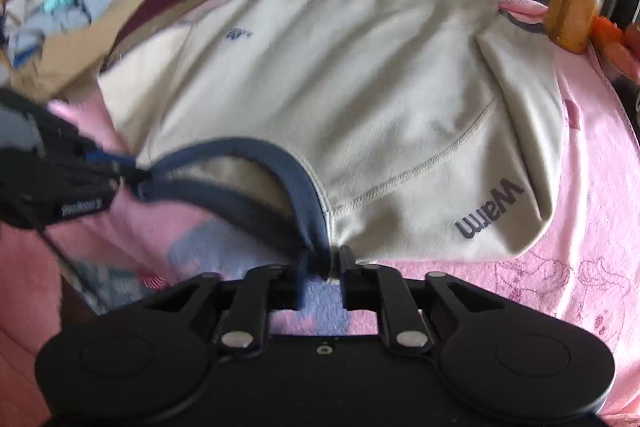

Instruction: Fold clothes

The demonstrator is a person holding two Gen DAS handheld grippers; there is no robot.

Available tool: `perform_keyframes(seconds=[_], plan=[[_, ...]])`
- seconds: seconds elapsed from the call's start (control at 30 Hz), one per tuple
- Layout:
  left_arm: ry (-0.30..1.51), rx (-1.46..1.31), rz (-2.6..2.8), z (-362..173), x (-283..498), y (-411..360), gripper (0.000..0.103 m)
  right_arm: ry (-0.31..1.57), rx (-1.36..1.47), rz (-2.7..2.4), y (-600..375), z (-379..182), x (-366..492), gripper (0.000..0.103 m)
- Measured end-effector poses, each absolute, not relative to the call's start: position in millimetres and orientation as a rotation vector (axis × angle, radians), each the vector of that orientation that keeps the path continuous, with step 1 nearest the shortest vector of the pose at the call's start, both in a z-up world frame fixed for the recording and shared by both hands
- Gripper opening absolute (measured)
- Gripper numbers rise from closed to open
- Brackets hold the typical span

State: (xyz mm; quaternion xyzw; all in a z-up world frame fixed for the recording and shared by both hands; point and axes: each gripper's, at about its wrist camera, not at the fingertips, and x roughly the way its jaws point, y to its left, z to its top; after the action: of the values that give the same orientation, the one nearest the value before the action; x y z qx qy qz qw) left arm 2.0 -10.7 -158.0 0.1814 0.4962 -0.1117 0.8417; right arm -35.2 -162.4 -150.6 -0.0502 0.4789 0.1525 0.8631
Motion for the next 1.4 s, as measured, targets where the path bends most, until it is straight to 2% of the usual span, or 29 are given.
perform_keyframes(seconds=[0.03,0.07,0.13,0.2,0.27,0.37,0.53,0.6,0.7,0.83,0.9,0.93,0.97,1.03,1.23,1.4], plan=[[1.045,0.379,-0.244,-154,0,-9,0.019,0.989,-0.092,0.33,-165,-146,-37,0.026],[1.042,0.368,-0.248,-149,-2,-6,0.023,0.972,-0.077,0.34,-167,-141,-39,0.038],[1.002,0.354,-0.242,-137,-5,1,0.029,0.934,0.005,0.348,-178,-130,-41,0.043],[0.951,0.339,-0.218,-128,-4,6,0.03,0.885,0.088,0.334,-192,-121,-40,0.041],[0.918,0.322,-0.191,-127,7,9,0.03,0.86,0.123,0.283,-200,-120,-33,0.016],[0.916,0.323,-0.146,-141,31,2,0.028,0.909,0.128,0.209,-202,-134,-15,0.015],[1.032,0.398,-0.151,-172,30,-2,0.028,1.042,0.061,0.154,-195,-155,-8,0.015],[1.054,0.434,-0.16,-167,24,-3,0.028,1.078,0.051,0.149,-196,-154,-13,0.015],[1.051,0.399,-0.188,-149,21,0,0.028,1.11,0.182,0.148,-208,-145,-14,0.016],[0.93,0.345,-0.175,-106,28,0,0.028,0.933,0.374,0.16,-236,-93,-12,0.017],[0.861,0.297,-0.173,-81,36,0,0.028,0.835,0.412,0.146,-247,-63,-8,0.021],[0.824,0.268,-0.173,-69,40,-1,0.029,0.793,0.429,0.139,-252,-51,-6,0.03],[0.795,0.254,-0.168,-62,44,-2,0.03,0.756,0.452,0.131,-258,-40,-3,0.046],[0.75,0.24,-0.147,-53,57,-7,0.03,0.698,0.524,0.125,-270,-25,6,0.055],[0.751,0.211,-0.129,-57,98,-19,0.03,0.623,0.704,0.047,-317,-34,51,0.055],[0.753,0.202,-0.117,-75,131,-30,0.03,0.631,0.787,-0.061,-354,-71,109,0.054]])
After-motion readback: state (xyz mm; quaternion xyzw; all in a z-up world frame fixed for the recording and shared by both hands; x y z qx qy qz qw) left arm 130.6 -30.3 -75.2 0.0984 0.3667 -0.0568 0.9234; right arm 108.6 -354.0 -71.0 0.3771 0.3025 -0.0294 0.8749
